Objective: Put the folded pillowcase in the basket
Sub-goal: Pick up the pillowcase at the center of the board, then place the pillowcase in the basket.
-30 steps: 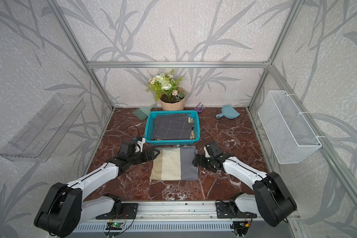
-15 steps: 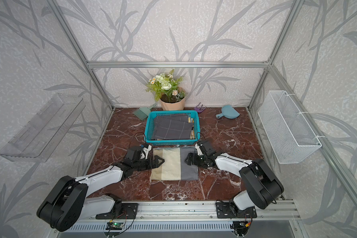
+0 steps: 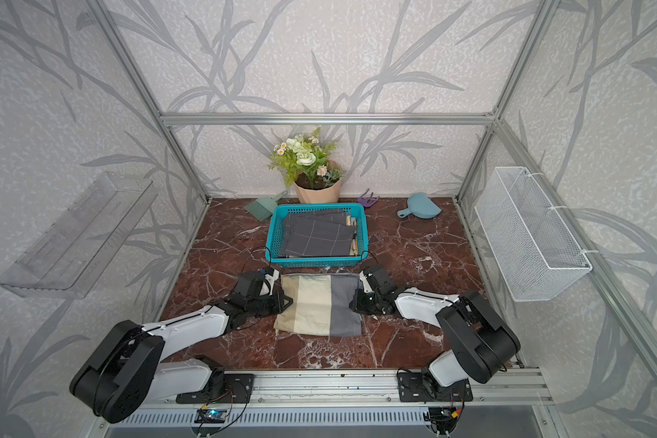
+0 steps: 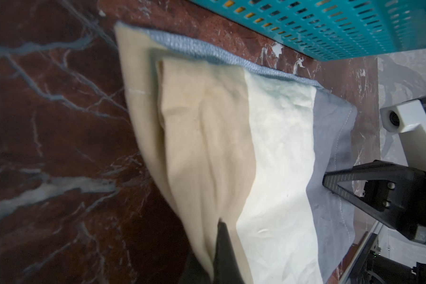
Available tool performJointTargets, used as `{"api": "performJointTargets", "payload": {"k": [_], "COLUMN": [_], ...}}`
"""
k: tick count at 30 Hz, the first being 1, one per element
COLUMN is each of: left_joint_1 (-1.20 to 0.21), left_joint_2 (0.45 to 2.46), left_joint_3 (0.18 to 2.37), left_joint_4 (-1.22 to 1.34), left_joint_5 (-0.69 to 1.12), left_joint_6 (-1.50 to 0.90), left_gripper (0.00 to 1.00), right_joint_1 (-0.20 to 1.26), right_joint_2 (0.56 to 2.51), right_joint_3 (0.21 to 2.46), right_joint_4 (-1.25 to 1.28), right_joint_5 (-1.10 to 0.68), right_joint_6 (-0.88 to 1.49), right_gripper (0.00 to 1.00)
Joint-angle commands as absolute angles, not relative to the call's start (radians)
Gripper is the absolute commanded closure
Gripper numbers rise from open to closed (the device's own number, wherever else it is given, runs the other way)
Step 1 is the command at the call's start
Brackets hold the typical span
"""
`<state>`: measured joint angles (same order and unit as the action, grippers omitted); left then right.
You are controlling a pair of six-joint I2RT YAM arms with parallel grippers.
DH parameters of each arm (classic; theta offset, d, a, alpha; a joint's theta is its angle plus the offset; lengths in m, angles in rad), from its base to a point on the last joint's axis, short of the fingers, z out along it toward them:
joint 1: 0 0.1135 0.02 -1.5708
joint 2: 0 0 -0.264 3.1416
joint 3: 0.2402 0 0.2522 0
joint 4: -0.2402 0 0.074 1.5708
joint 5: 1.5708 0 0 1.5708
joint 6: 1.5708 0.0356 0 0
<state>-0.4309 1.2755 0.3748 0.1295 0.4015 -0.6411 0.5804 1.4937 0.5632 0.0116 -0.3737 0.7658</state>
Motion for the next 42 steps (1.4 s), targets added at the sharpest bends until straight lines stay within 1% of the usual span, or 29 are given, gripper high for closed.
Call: {"api": "performJointTargets", "payload": {"k": [1,5,12,16,20,26,30,32,35,38,42], "left_joint_1": [-0.441,-0.461,-0.503,-0.521,-0.534,-0.534,-0.534,-0.527,-0.503,-0.458,-0.384], "left_joint_2": [1.260,1.210,1.068,1.006,0.977,1.013,1.078,1.121,1.192,1.278,1.388], "left_joint_3": [0.387,0.416,0.508,0.587,0.669,0.781,0.903,0.969,1.052,1.110,1.132], "left_joint_4": [0.091,0.038,-0.084,-0.154,-0.174,-0.120,-0.113,-0.121,-0.109,-0.071,0.000], "left_joint_5": [0.372,0.355,0.337,0.341,0.330,0.287,0.230,0.185,0.154,0.164,0.191], "left_joint_6": [-0.640,-0.637,-0.646,-0.649,-0.642,-0.602,-0.546,-0.514,-0.483,-0.473,-0.481], "left_gripper": [1.00,1.00,1.00,1.00,1.00,1.00,1.00,1.00,1.00,1.00,1.00], "right_joint_1": [0.602,0.634,0.667,0.669,0.669,0.667,0.652,0.620,0.550,0.497,0.455], "right_joint_2": [1.485,1.425,1.209,1.104,1.076,1.147,1.246,1.293,1.364,1.444,1.547], "right_joint_3": [0.571,0.608,0.694,0.767,0.832,1.015,1.181,1.244,1.308,1.377,1.440], "right_joint_4": [-0.069,-0.149,-0.332,-0.414,-0.417,-0.465,-0.530,-0.532,-0.493,-0.481,-0.453], "right_joint_5": [-0.342,-0.305,-0.231,-0.222,-0.264,-0.239,-0.191,-0.199,-0.259,-0.278,-0.261], "right_joint_6": [0.759,0.745,0.731,0.721,0.717,0.640,0.541,0.515,0.504,0.475,0.432], "right_gripper": [1.00,1.00,1.00,1.00,1.00,1.00,1.00,1.00,1.00,1.00,1.00]}}
